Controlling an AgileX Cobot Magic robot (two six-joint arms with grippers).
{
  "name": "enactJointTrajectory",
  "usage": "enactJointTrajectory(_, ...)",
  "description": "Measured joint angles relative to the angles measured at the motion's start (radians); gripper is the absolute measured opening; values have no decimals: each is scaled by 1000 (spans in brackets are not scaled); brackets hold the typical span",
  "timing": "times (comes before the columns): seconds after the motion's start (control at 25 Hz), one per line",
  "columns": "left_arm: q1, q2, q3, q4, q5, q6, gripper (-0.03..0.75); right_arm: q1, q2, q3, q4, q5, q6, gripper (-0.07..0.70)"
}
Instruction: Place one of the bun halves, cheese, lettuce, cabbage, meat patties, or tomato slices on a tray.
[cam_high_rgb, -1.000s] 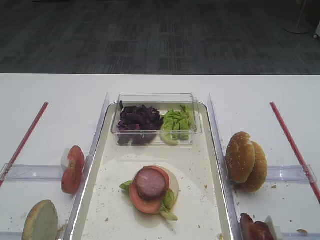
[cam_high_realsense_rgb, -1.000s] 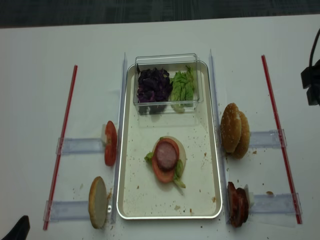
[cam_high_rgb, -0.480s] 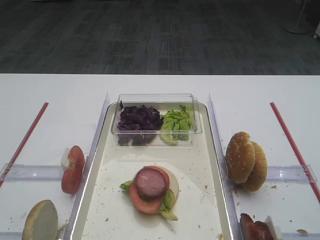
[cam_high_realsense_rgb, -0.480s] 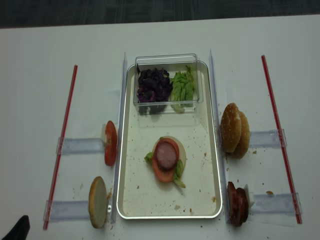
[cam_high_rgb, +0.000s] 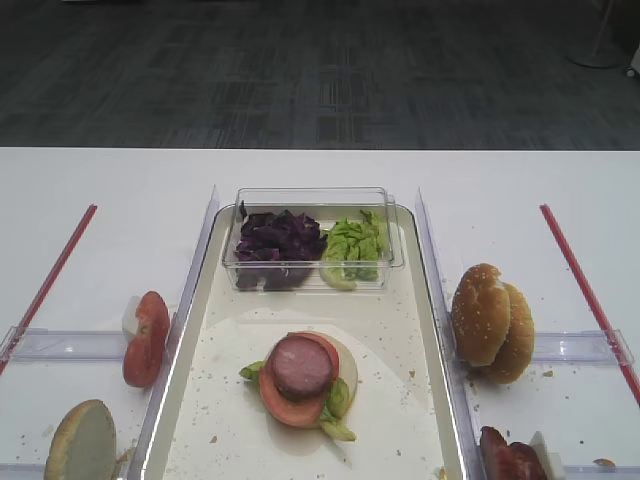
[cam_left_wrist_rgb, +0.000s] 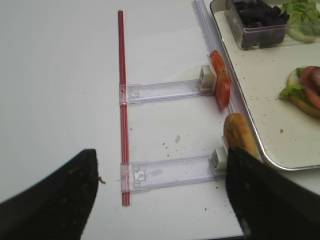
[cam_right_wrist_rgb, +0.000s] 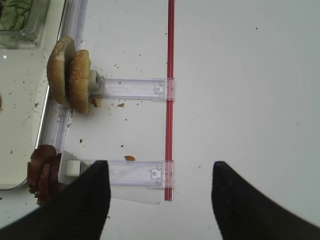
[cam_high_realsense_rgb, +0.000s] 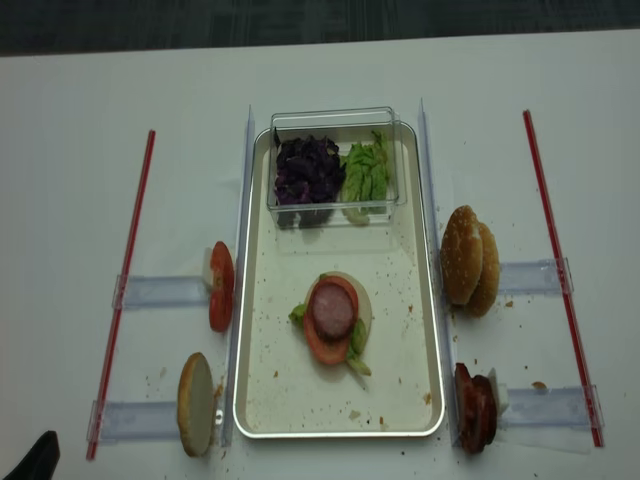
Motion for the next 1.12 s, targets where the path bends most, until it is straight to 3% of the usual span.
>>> enactJointTrajectory(0.48, 0, 0, 0, 0, 0, 0, 491, 0, -356, 148, 0, -20, 6, 469)
enactJointTrajectory(1.12, 0, 0, 0, 0, 0, 0, 491, 4, -433, 206, 4, -51, 6, 469)
